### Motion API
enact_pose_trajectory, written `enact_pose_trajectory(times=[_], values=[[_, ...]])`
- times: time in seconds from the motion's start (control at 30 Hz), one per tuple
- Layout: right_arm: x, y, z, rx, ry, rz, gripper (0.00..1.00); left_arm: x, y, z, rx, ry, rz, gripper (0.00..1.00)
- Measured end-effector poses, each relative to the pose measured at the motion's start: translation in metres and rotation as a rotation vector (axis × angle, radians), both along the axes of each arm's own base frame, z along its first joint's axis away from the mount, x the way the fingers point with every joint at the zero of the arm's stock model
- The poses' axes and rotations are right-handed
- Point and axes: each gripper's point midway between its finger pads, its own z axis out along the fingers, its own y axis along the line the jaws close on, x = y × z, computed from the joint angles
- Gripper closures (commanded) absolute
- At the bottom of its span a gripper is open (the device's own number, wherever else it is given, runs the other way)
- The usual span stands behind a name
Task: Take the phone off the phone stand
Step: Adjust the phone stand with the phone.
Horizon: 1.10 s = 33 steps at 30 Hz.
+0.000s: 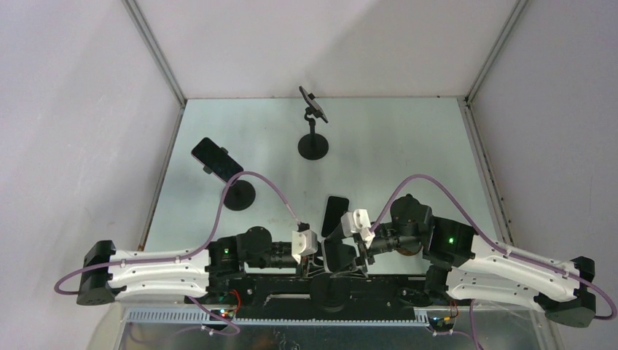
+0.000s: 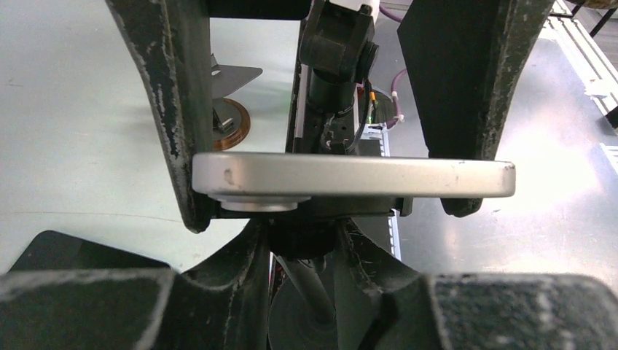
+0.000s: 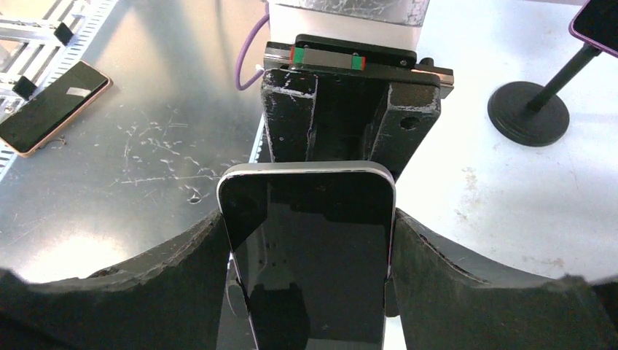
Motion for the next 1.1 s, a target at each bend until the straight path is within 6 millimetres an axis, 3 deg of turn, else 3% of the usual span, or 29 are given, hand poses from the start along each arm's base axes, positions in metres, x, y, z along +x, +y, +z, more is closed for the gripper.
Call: enact_pose_trajectory(times=[0.07, 0.13, 0.2, 0.27, 0.93, 1.1], values=[[0.001, 0.0, -0.001, -0.006, -0.001, -0.011, 0.34, 0.001, 0.0, -0.001, 0.004, 0.001, 0.006, 1.0], [0.002, 0.0, -0.003, -0.012, -0.002, -0.02, 0.2, 0.002, 0.001, -0.002, 0.008, 0.001, 0.012, 1.0], [0.002, -0.001, -0.003, -0.015, -0.002, -0.028, 0.07, 0.003, 0.002, -0.001, 0.008, -0.001, 0.019, 1.0], [0.002, -0.002, -0.002, -0.013, 0.0, -0.034, 0.01, 0.005, 0.003, -0.003, 0.015, -0.002, 0.032, 1.0], [0.013, -0.009, -0.012, -0.086, -0.052, -0.12, 0.01, 0.01, 0.008, -0.005, 0.031, 0.006, 0.07, 1.0], [0.017, -0.023, -0.014, -0.08, -0.069, -0.172, 0.01, 0.009, 0.018, -0.006, 0.046, 0.025, 0.079, 1.0]])
